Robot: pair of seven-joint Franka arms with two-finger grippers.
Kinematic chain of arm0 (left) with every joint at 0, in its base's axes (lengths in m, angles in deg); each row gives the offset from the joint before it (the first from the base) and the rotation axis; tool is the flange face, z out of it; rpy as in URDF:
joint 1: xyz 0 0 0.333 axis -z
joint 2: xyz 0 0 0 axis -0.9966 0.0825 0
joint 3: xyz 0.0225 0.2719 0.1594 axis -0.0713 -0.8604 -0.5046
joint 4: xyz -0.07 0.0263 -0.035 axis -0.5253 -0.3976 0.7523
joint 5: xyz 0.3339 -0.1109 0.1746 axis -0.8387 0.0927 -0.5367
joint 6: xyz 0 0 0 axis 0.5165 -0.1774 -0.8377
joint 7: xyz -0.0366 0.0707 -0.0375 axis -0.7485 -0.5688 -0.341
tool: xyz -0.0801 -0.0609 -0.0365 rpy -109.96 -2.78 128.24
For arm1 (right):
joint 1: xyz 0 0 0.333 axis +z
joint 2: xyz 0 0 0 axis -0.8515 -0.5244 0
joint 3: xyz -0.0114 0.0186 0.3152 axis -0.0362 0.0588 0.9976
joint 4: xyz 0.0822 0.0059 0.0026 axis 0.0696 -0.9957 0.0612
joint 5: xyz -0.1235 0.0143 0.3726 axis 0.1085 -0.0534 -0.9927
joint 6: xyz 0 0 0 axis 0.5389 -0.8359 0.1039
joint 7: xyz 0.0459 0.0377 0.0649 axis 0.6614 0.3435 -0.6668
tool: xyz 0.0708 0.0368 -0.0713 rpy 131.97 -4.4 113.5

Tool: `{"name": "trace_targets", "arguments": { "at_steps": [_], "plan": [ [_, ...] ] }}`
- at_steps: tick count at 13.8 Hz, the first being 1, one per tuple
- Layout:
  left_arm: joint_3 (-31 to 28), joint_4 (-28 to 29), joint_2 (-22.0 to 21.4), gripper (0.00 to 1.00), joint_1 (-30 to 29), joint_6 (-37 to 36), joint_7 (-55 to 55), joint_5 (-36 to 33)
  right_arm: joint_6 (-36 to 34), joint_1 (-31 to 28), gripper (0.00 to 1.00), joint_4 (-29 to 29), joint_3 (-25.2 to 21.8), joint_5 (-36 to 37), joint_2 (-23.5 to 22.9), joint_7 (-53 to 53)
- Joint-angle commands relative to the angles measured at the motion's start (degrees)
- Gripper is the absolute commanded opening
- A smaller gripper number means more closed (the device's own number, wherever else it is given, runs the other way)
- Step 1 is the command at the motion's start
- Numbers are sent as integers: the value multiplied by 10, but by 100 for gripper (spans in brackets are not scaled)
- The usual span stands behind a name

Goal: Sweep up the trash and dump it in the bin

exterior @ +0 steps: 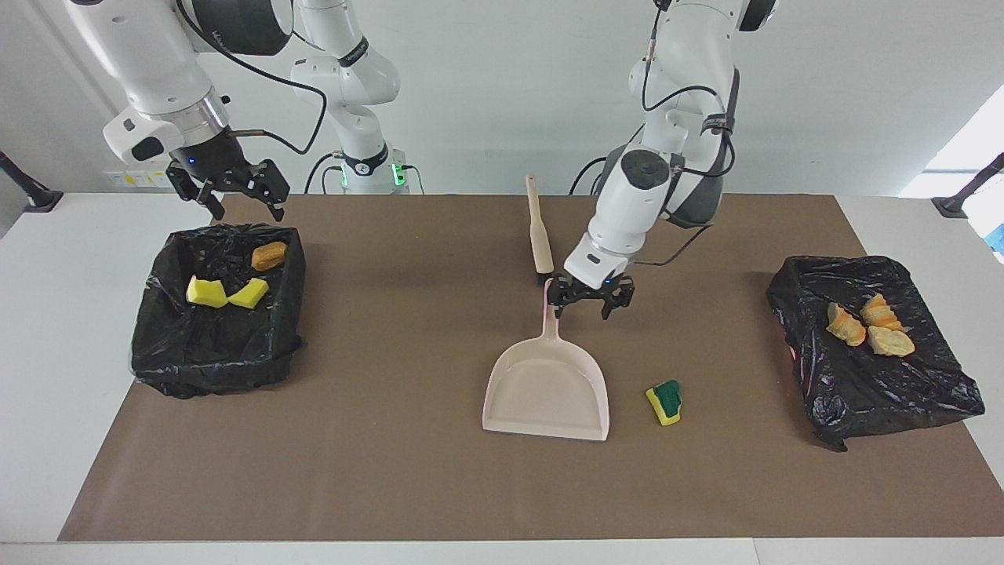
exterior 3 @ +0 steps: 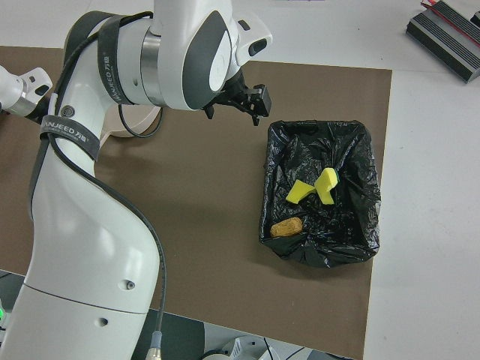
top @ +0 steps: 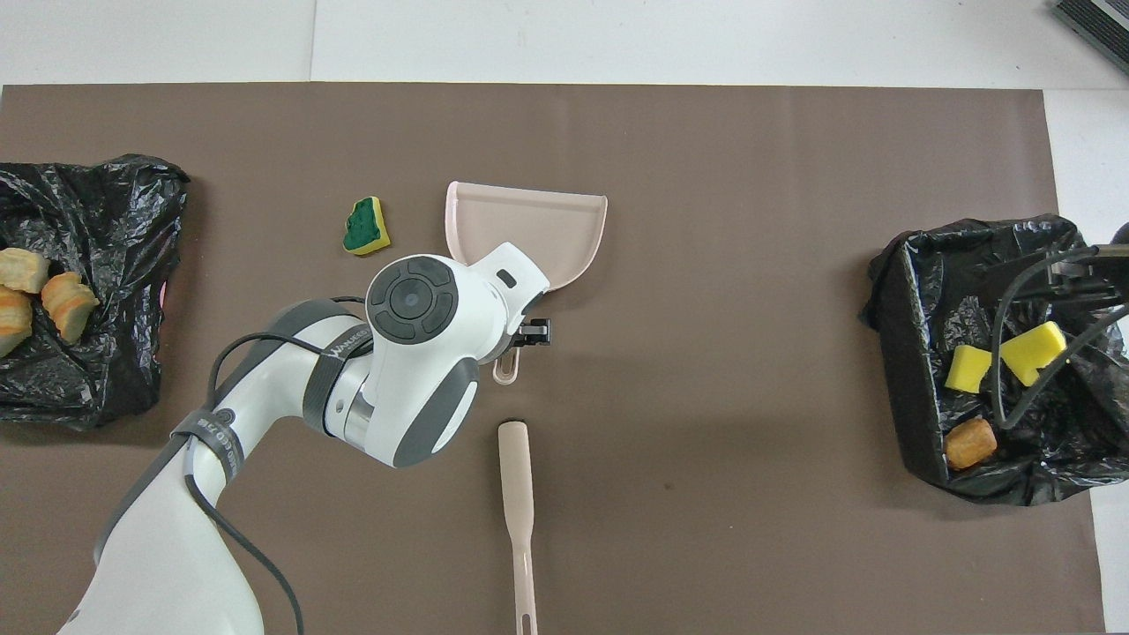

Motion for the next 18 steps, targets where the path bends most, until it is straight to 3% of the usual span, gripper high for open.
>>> {"name": "trace_targets", "arguments": {
  "at_steps": [1,5,11,15,18],
  "plan": [
    [2,-9,0,100,-54,-9,34,0,4,-2,100,-12,1,-9,9,-2],
    [2,-10,7,100,-125,15,117,-16,4,-2,100,-12,1,-9,9,-2],
    [1,-53,86,100,-125,126,83,-35,4,-2,100,-12,0,-9,9,-1],
    [0,-126,171,100,-125,126,80,-41,4,-2,100,-12,0,-8,9,-1],
    [0,-126,176,100,-125,126,80,-48,4,-2,100,-12,0,-8,9,0]
  ]
}}
